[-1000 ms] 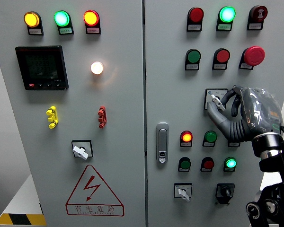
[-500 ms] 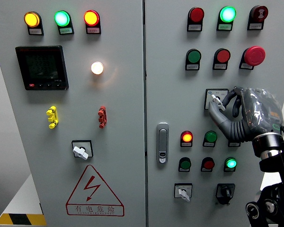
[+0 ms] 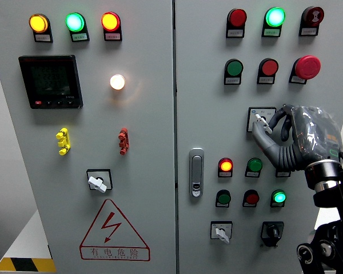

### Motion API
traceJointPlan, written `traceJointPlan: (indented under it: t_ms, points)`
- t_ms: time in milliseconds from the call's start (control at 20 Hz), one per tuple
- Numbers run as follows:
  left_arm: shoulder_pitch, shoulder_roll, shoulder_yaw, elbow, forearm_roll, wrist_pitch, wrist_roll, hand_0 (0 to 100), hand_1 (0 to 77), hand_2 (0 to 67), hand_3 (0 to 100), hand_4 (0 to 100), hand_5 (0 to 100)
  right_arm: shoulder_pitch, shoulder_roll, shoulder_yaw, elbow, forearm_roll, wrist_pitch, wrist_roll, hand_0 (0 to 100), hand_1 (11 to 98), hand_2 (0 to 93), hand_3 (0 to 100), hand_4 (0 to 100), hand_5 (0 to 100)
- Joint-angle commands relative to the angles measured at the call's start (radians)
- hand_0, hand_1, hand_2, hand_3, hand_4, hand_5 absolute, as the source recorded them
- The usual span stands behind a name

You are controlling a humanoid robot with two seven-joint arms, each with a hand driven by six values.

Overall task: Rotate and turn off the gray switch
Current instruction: 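Twist the held knob with the right hand to the upright position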

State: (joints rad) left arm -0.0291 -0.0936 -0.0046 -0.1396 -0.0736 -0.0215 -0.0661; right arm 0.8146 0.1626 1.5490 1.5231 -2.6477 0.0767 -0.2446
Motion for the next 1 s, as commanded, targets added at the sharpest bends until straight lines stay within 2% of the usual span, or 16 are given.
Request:
traceJointPlan:
  t_ms: [0,350,400,450,950]
  points:
    - [0.0,0.0,0.0,0.0,0.0,0.0,0.0,0,0.0,13.1,18,10,12,0.003,0.0,-0.001,0.0,0.0,0.0,-0.001,43,33.1,69.9,92,97,94]
    - [0.0,0.0,0.0,0.0,0.0,0.0,-0.001,0,0.0,13.1,18,10,12,0.003,0.0,-0.001,0.0,0.0,0.0,-0.001,50,34.0,70.9,93,98,94]
    - [0.0,0.0,0.0,0.0,0.0,0.0,0.0,0,0.0,13.1,18,10,12,0.003,0.0015,-0.001,0.0,-0.001,0.0,-0.001,51,34.7,71.2,93,98,94]
    - [0.0,0.0,0.0,0.0,0.0,0.0,-0.001,0,0.0,13.1,18,10,12,0.003,0.0,-0.001,0.0,-0.001,0.0,-0.001,52,34.9,71.3,93,98,94]
    - [0.0,0.0,0.0,0.0,0.0,0.0,0.0,0,0.0,13.1,18,10,12,0.005,0.0,-0.001,0.0,-0.009,0.002,-0.001,70,37.7,73.8,94,98,94]
